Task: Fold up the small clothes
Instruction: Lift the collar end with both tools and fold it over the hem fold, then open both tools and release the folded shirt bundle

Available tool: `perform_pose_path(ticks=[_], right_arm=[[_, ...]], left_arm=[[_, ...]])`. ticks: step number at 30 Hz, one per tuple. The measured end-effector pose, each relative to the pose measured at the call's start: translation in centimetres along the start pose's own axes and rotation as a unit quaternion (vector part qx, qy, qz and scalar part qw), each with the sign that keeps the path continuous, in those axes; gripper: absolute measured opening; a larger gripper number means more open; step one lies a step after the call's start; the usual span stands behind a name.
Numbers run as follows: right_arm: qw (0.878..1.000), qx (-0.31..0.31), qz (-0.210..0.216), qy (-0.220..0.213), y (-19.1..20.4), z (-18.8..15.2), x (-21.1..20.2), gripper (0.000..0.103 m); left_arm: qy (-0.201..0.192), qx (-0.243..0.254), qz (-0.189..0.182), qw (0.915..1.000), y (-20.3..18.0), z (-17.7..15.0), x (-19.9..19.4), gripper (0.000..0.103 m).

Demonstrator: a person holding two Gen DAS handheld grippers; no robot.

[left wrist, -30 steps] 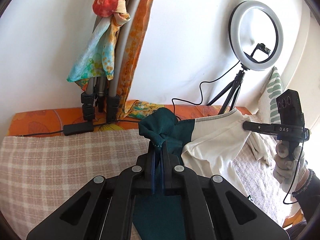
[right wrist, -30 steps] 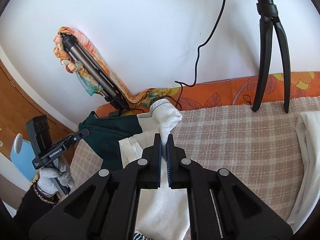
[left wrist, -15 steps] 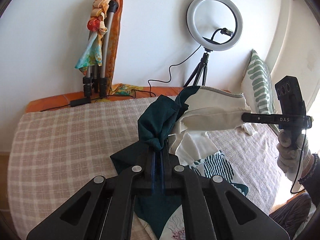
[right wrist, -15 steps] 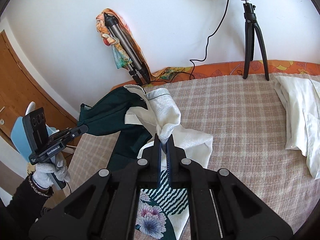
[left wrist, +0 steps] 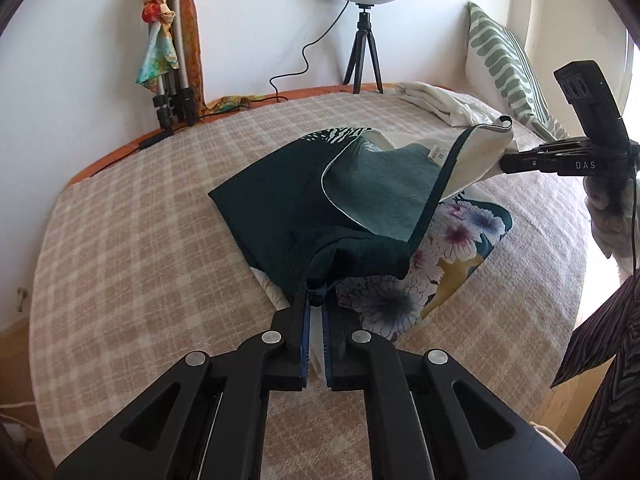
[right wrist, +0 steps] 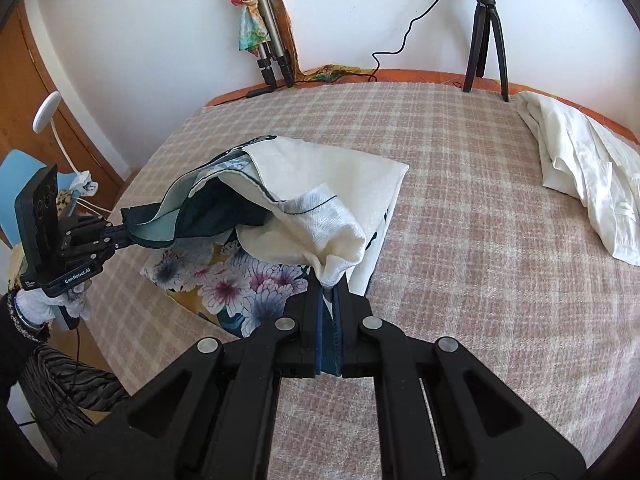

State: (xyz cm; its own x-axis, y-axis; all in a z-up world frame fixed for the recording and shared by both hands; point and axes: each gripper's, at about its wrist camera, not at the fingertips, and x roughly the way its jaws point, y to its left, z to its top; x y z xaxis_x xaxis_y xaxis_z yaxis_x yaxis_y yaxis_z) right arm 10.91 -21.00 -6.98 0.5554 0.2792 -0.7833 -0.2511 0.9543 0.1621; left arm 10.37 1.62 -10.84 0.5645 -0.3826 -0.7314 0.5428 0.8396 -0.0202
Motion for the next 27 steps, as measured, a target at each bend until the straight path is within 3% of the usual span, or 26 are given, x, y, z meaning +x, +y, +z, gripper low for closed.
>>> perform_pose_path(ticks=[4,5,6,8,10,12,16,22,27], right_arm=[[0.998,-0.041,-0.040,0.017,0.5,-1.5,-0.4,0.006],[0.998,-0.044,-0.044,0.021,0.4,-1.8,-0.6,0.006],[0.998,-0.042,-0.043,0.024,0.2,-2.3,-0.9,0.006],[0.999,-0.032,-0.032,0.024,-0.4,-2.9,-1.7,0.007],[1.000,-0.017,-0.008,0.014,-0.9,-3.5,-2.8,0.016],[1.000,0.021,0.014,-0.004,-1.9,-3.5,-3.7,0.052],[0.990,0.115,0.078,0.004,-4.1,-3.0,-2.5,0.056],[0.967,0.219,0.121,0.051,-6.8,-3.6,1.6,0.056],[0.957,0.242,0.148,0.066,-6.9,-4.3,3.0,0.056]], left_arm=[[0.010,-0.011,0.001,0.9999,0.7,-1.5,-0.7,0.011],[0.013,-0.015,0.004,0.9998,1.0,-1.9,-1.0,0.022],[0.012,-0.020,0.005,0.9997,1.3,-2.2,-1.4,0.027],[0.009,-0.042,-0.004,0.9991,2.0,-2.5,-2.2,0.027],[0.005,-0.082,-0.024,0.9963,2.8,-2.5,-2.8,0.027],[-0.001,-0.130,-0.052,0.9901,3.7,-2.3,-3.0,0.028],[0.012,-0.243,-0.114,0.9632,5.6,-2.0,-2.0,0.030],[0.038,-0.382,-0.189,0.9039,7.6,-2.7,0.7,0.030],[0.060,-0.419,-0.220,0.8790,7.4,-3.4,2.6,0.030]])
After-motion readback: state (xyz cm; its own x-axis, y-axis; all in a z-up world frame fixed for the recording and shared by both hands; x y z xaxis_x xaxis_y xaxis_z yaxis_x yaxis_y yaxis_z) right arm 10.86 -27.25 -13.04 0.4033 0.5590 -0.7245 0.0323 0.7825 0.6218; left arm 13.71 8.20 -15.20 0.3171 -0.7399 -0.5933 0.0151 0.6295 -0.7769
